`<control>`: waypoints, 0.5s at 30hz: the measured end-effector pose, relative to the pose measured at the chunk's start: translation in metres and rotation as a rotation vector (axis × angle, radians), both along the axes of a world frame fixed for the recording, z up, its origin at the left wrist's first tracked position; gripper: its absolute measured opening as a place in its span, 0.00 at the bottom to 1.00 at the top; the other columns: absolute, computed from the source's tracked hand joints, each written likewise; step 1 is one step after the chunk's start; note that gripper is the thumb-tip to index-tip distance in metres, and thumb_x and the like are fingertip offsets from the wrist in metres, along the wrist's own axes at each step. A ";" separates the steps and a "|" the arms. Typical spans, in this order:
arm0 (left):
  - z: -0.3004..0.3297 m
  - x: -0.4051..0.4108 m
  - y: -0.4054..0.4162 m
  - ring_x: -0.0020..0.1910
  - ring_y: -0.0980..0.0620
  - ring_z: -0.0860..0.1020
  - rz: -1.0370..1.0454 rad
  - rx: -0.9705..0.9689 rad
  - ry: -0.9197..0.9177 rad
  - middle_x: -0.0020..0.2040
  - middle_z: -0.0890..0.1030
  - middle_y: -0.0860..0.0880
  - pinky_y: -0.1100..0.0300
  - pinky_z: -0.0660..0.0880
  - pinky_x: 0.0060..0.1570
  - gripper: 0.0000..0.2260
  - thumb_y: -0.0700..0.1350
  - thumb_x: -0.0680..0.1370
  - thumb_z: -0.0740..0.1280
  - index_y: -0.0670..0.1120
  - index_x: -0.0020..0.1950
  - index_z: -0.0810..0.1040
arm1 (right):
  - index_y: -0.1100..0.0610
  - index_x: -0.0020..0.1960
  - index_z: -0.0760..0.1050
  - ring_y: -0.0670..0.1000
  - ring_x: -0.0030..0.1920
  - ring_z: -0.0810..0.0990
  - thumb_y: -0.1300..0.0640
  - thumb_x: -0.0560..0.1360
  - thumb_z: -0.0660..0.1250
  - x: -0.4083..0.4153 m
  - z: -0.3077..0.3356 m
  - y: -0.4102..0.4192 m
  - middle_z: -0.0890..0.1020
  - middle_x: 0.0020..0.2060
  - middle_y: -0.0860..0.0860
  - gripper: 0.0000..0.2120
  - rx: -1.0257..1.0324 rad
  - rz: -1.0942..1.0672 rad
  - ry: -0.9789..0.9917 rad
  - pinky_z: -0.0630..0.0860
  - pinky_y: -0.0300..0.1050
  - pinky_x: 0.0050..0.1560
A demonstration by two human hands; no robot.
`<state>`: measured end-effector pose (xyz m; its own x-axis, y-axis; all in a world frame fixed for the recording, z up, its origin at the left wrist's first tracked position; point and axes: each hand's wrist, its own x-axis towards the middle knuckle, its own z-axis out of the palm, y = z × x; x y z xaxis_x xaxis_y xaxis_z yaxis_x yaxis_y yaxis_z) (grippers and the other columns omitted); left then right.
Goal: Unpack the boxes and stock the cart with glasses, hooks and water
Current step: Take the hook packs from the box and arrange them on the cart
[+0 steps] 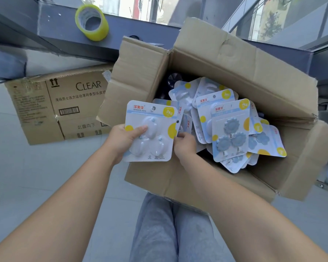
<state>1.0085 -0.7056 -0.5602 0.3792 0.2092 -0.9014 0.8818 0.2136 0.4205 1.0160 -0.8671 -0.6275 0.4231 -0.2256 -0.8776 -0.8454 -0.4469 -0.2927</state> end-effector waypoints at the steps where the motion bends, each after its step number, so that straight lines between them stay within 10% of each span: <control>1: 0.001 0.000 0.002 0.32 0.55 0.80 -0.007 0.002 0.005 0.37 0.82 0.51 0.66 0.77 0.32 0.02 0.41 0.74 0.71 0.44 0.44 0.80 | 0.57 0.41 0.75 0.54 0.42 0.75 0.60 0.74 0.65 0.004 -0.001 0.001 0.78 0.39 0.52 0.03 0.012 -0.014 -0.002 0.73 0.46 0.47; 9: 0.012 0.001 0.002 0.34 0.54 0.80 -0.047 -0.012 -0.010 0.37 0.82 0.51 0.67 0.76 0.30 0.02 0.42 0.75 0.70 0.45 0.45 0.79 | 0.57 0.48 0.63 0.51 0.43 0.68 0.63 0.80 0.53 0.034 0.020 0.001 0.71 0.44 0.53 0.03 -0.022 0.036 -0.126 0.66 0.42 0.41; 15: 0.039 0.012 0.009 0.41 0.49 0.79 -0.082 -0.028 -0.042 0.44 0.82 0.47 0.58 0.76 0.42 0.06 0.46 0.77 0.67 0.44 0.49 0.79 | 0.57 0.48 0.62 0.44 0.33 0.65 0.62 0.82 0.48 0.070 0.095 -0.039 0.66 0.34 0.44 0.06 -0.120 0.034 -0.620 0.63 0.38 0.33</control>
<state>1.0202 -0.6962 -0.5215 0.4312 0.1510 -0.8895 0.8787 0.1536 0.4520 1.0861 -0.9063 -0.5320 0.8534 -0.2847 -0.4366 -0.5196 -0.5310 -0.6694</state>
